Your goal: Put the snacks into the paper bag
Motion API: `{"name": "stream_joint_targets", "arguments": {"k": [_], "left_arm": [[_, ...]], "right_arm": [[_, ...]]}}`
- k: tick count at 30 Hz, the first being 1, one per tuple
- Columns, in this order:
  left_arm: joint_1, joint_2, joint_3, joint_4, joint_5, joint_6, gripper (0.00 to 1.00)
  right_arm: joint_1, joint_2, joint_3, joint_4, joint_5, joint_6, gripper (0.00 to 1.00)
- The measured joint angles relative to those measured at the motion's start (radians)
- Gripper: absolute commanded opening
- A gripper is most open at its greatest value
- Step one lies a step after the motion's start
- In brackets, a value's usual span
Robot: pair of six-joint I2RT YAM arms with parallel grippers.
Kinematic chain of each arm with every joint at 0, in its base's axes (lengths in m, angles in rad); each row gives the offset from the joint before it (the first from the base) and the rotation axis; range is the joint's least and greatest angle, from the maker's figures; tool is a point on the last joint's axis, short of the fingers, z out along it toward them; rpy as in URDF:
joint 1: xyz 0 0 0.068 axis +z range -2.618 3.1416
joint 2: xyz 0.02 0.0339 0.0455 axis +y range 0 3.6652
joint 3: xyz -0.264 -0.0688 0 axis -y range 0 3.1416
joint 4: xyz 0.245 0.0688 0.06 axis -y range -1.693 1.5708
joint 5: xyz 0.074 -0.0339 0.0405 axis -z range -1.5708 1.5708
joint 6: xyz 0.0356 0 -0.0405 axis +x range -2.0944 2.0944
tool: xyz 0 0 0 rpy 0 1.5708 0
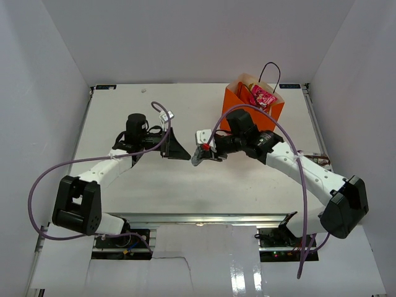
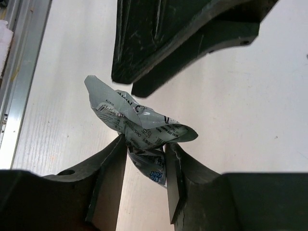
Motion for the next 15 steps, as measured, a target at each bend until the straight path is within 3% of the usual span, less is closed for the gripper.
{"name": "stream_joint_targets", "arguments": {"k": [10, 15], "left_arm": [[0.121, -0.113, 0.224, -0.267, -0.100, 0.161, 0.67], [0.121, -0.199, 0.207, -0.330, -0.211, 0.213, 0.66]], "right_arm": [[-0.145, -0.127, 0.010, -0.004, 0.000, 0.030, 0.10], [-0.267, -0.141, 0.135, -0.004, -0.002, 0.099, 0.10]]}}
